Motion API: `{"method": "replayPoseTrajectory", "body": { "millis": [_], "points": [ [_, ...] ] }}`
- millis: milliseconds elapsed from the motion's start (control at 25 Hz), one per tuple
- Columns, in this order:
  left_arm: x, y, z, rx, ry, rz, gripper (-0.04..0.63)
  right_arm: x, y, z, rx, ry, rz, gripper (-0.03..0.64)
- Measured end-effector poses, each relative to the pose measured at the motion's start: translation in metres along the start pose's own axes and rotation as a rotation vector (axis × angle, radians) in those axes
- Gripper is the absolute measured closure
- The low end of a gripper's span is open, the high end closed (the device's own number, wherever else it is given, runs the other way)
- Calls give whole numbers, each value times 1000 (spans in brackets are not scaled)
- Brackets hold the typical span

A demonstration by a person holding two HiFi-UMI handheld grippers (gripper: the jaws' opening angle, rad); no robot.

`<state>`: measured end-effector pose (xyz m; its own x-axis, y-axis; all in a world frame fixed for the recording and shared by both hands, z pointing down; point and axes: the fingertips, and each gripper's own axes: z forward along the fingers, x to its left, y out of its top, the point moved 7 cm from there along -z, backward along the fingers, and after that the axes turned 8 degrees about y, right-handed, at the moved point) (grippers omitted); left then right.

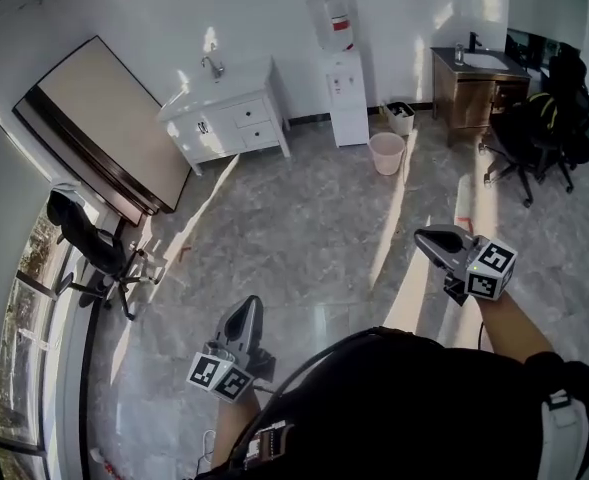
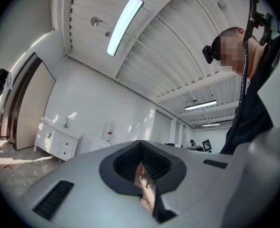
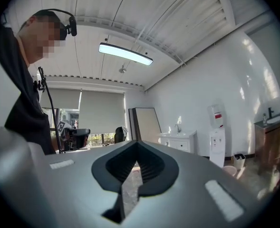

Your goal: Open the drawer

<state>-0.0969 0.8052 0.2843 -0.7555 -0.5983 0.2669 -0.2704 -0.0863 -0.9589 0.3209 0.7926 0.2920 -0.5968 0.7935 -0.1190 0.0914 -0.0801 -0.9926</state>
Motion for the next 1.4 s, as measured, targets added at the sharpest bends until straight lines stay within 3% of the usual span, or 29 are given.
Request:
{"method": "replayPoseTrajectory", "body": {
  "millis": [320, 760, 1120, 1400],
  "points": [
    [107, 48, 15, 2, -69, 28, 603, 11, 14, 106, -1, -48, -31, 623],
    [227, 63, 13, 14, -13, 15, 603, -5, 2, 234, 20, -7, -7, 623],
    [266, 59, 49, 32, 50, 1, 603, -63, -5, 284, 32, 43, 21, 623],
    [251, 46, 134, 17, 117, 44, 603, -168, -7, 289, 7, 127, 36, 623]
  ]
}}
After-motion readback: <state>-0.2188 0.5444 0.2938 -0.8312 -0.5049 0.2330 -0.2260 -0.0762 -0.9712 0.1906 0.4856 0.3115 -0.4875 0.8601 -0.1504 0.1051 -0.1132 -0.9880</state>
